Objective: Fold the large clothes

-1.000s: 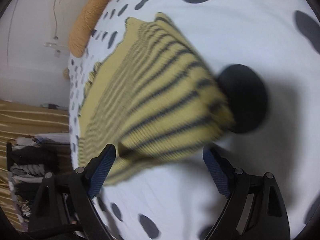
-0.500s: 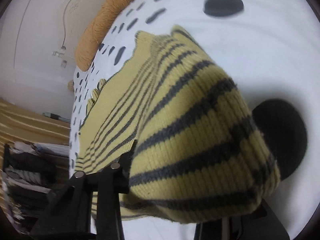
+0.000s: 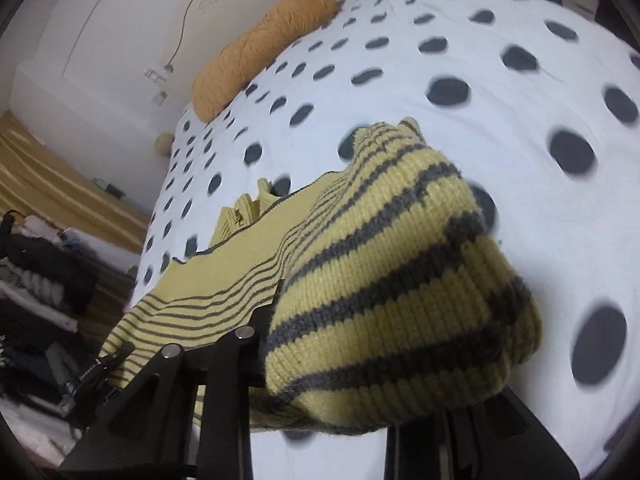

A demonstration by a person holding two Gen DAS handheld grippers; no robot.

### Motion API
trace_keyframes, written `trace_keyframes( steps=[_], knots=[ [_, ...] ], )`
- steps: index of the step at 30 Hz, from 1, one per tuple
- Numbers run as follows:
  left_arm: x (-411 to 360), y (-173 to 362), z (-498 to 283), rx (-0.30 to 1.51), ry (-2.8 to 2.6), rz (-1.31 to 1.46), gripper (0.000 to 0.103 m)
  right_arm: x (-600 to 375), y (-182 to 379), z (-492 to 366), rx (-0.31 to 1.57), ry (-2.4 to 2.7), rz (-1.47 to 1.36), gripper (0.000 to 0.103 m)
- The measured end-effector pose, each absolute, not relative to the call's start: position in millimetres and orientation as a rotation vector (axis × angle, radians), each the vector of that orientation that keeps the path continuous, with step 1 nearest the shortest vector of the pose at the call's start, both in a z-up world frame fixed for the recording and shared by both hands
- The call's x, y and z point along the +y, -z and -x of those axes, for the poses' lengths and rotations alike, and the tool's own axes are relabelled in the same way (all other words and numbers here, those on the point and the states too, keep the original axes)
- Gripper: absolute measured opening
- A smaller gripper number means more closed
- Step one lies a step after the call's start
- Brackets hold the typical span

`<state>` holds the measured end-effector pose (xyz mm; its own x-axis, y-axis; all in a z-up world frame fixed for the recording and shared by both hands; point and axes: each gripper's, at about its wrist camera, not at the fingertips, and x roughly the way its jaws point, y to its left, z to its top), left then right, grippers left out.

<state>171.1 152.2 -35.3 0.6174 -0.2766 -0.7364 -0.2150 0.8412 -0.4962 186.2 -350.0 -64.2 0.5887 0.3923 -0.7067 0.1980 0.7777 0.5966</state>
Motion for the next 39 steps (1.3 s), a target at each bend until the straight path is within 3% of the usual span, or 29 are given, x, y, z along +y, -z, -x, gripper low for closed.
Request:
trace_keyframes(
  steps=[5, 6, 8, 9, 11, 13, 15, 19, 22, 24, 26, 29, 32, 35, 37, 39],
  knots=[
    [168.1, 105.4, -79.5, 1.053, -0.011, 0.666, 0.032, -350.1, 109.5, -87.0, 1.094, -0.147, -0.705, 0.029],
    [175.0, 129.8, -70.1, 1.07, -0.01, 0.736, 0.035, -350.2, 123.5, -79.0, 1.114, -0.138, -0.713, 0.032],
    [188.2, 152.0, -60.5, 1.019, 0.03, 0.859, 0.035, -360.9, 159.6, -66.1, 1.12, -0.111, -0.793, 0.047],
    [191.6, 152.2, -58.3, 1.005, 0.043, 0.888, 0.036, -368.2, 169.7, -62.8, 1.096, -0.128, -0.87, 0.048],
    [192.4, 143.9, -55.8, 1.001, 0.031, 0.875, 0.04, -381.2, 173.3, -54.2, 1.062, -0.13, -0.97, 0.048],
    [195.2, 133.6, -53.0, 1.008, -0.014, 0.822, 0.045, -387.6, 164.3, -46.1, 1.066, -0.097, -0.936, 0.059],
    [204.5, 117.4, -43.7, 0.998, -0.112, 0.766, 0.056, -397.2, 153.7, -34.1, 1.072, -0.029, -0.893, 0.063],
    [208.2, 66.2, -23.0, 0.917, -0.349, 0.583, 0.055, -394.5, 114.0, -17.9, 1.038, 0.107, -0.688, 0.063],
    [186.9, 36.2, -24.4, 0.88, -0.217, 0.558, 0.061, -375.0, 77.2, -21.3, 0.97, 0.126, -0.539, 0.062],
    [158.1, 25.4, -41.0, 0.893, -0.08, 0.549, 0.072, -356.6, 58.7, -33.1, 0.943, 0.057, -0.491, 0.062],
    [121.2, 21.6, -69.4, 0.915, 0.015, 0.467, 0.072, -337.6, 50.6, -58.5, 0.932, -0.033, -0.478, 0.062],
    [79.6, 30.6, -117.9, 0.954, 0.078, 0.358, 0.072, -316.5, 57.7, -108.1, 0.952, -0.106, -0.468, 0.058],
    [65.0, 73.5, -177.1, 1.093, 0.063, 0.337, 0.07, -305.8, 87.7, -159.4, 1.052, -0.096, -0.45, 0.052],
    [87.0, 120.0, -212.1, 1.139, -0.071, 0.32, 0.056, -306.9, 127.4, -188.6, 1.159, -0.02, -0.397, 0.046],
    [103.0, 133.2, -222.2, 1.123, -0.097, 0.301, 0.045, -317.7, 146.3, -194.5, 1.184, 0.015, -0.374, 0.02],
    [119.6, 138.1, -224.6, 1.111, -0.111, 0.335, 0.027, -330.2, 147.7, -191.8, 1.176, 0.013, -0.385, 0.005]
  ],
)
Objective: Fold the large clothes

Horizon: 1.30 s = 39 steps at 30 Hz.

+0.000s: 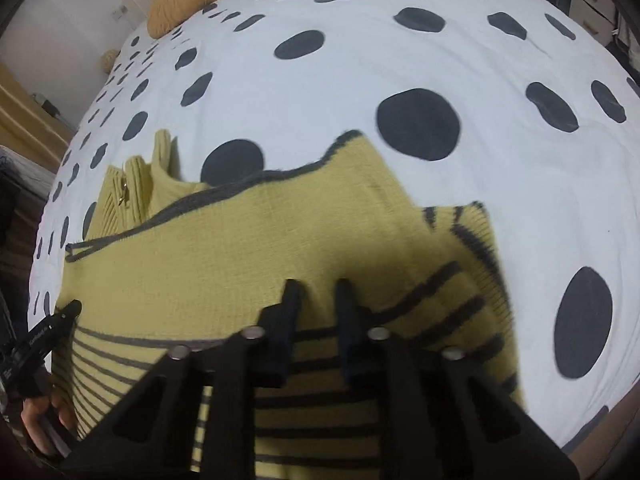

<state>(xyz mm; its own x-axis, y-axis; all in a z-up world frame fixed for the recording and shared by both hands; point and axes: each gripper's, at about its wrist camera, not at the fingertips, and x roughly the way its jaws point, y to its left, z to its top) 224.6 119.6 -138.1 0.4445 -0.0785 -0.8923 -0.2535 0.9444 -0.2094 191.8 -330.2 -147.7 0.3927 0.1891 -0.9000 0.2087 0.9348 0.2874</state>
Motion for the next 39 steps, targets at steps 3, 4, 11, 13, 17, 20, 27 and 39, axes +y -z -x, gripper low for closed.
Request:
trace_keyframes(
  steps=[3, 4, 11, 13, 17, 20, 27, 39],
  knots=[
    [149.9, 145.1, -224.3, 1.111, -0.132, 0.433, 0.001, -355.2, 149.6, -186.9, 1.17, 0.021, -0.455, 0.0],
    [156.6, 144.8, -222.5, 1.116, -0.131, 0.463, 0.002, -359.0, 147.6, -183.9, 1.162, 0.017, -0.472, 0.0],
    [127.8, 87.9, -148.2, 1.042, -0.115, 0.333, 0.059, -295.7, 75.5, -107.0, 1.05, -0.04, -0.22, 0.0],
    [115.0, 85.3, -123.7, 1.037, -0.075, 0.306, 0.069, -275.2, 70.9, -87.4, 1.056, -0.086, -0.175, 0.0],
    [106.0, 107.9, -96.6, 1.098, -0.07, 0.264, 0.069, -251.5, 84.5, -60.5, 1.103, -0.122, -0.128, 0.0],
    [108.3, 110.8, -91.3, 1.082, -0.073, 0.254, 0.069, -252.2, 109.9, -62.1, 1.16, -0.085, -0.122, 0.0],
    [152.0, 105.0, -85.7, 1.064, -0.157, 0.378, 0.032, -273.5, 116.0, -61.5, 1.158, -0.076, -0.218, 0.002],
    [120.3, 90.4, -25.7, 1.065, -0.164, 0.253, 0.081, -164.1, 106.0, -53.3, 1.111, -0.231, -0.031, 0.025]
  ],
)
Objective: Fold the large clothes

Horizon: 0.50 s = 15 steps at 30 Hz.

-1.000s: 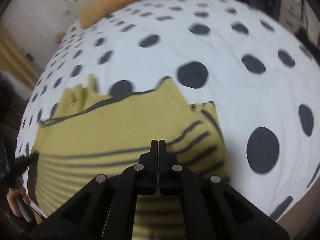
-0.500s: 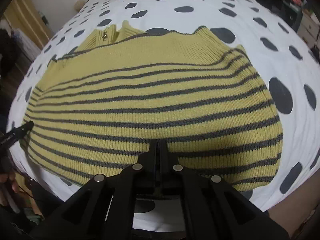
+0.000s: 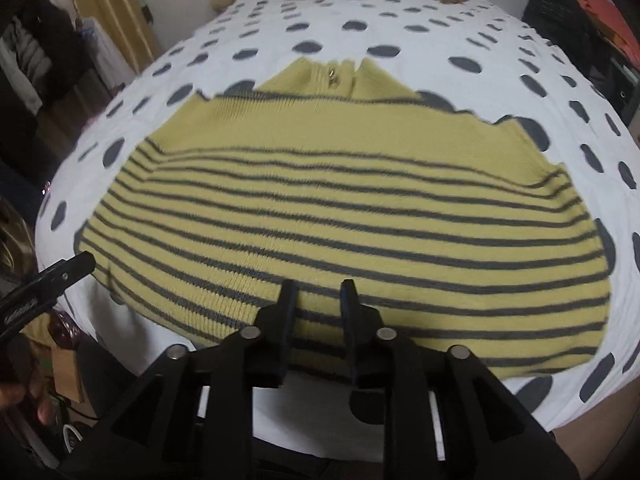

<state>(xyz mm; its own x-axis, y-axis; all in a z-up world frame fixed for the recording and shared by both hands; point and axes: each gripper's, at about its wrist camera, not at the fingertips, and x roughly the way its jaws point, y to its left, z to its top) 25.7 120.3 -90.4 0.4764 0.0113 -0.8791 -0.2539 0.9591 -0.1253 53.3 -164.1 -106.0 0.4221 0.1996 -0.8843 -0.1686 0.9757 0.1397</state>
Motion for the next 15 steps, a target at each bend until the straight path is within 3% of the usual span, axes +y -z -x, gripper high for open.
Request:
trace_keyframes(
  steps=[5, 11, 15],
  knots=[
    [130.7, 119.1, -25.5, 1.153, -0.115, 0.39, 0.081, -166.7, 118.1, -58.7, 1.114, -0.212, -0.034, 0.027],
    [139.0, 118.4, -39.7, 1.081, -0.111, 0.478, 0.084, -165.4, 109.0, -56.1, 1.105, -0.204, -0.027, 0.027],
    [148.2, 127.3, -51.1, 1.082, -0.101, 0.579, 0.094, -170.4, 104.6, -59.3, 1.112, -0.198, -0.04, 0.028]
  ],
)
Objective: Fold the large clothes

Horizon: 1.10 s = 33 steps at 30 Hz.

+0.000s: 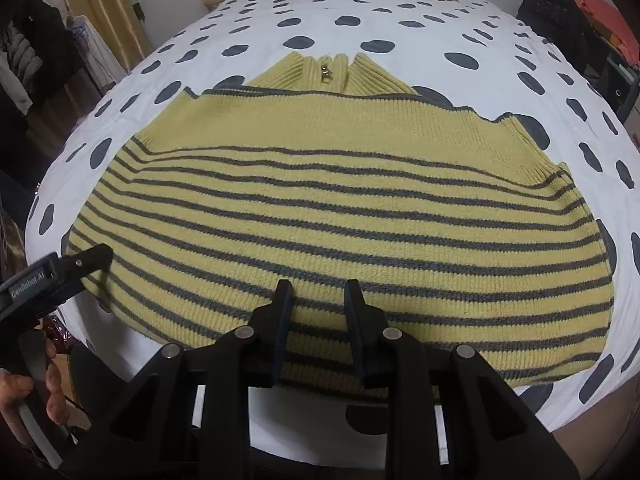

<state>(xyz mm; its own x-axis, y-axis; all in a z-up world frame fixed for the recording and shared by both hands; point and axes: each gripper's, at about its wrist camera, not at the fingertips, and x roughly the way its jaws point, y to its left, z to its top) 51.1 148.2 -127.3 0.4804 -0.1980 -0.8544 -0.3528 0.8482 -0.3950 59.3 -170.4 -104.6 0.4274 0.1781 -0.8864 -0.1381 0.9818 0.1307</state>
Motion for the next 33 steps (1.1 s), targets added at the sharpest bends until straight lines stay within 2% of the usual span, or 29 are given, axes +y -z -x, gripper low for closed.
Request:
trace_keyframes(
  steps=[5, 9, 17, 19, 21, 23, 29, 33],
  knots=[
    [152.6, 140.0, -46.5, 1.084, -0.067, 0.623, 0.096, -175.2, 109.0, -62.5, 1.123, -0.188, -0.051, 0.028],
    [161.1, 144.1, -26.3, 1.076, -0.049, 0.798, 0.096, -173.4, 109.4, -62.2, 1.12, -0.192, -0.035, 0.029],
    [174.1, 143.8, -56.3, 0.997, -0.066, 0.866, 0.096, -173.6, 110.9, -62.9, 1.12, -0.195, -0.045, 0.032],
    [174.9, 146.3, -60.2, 0.992, -0.087, 0.853, 0.084, -175.0, 108.7, -63.1, 1.119, -0.198, -0.063, 0.032],
    [175.0, 147.1, -59.4, 0.983, -0.129, 0.815, 0.054, -175.5, 103.9, -63.4, 1.104, -0.21, -0.083, 0.032],
    [181.1, 147.6, -55.9, 0.969, -0.123, 0.826, 0.039, -177.1, 96.6, -63.9, 1.071, -0.213, -0.112, 0.032],
    [185.8, 141.3, -49.9, 0.936, -0.091, 0.849, 0.03, -171.4, 70.2, -73.0, 0.918, -0.23, -0.155, 0.03],
    [185.2, 129.8, -45.8, 0.887, -0.034, 0.876, 0.029, -168.7, 103.0, -93.4, 0.987, -0.206, -0.142, 0.03]
  ],
)
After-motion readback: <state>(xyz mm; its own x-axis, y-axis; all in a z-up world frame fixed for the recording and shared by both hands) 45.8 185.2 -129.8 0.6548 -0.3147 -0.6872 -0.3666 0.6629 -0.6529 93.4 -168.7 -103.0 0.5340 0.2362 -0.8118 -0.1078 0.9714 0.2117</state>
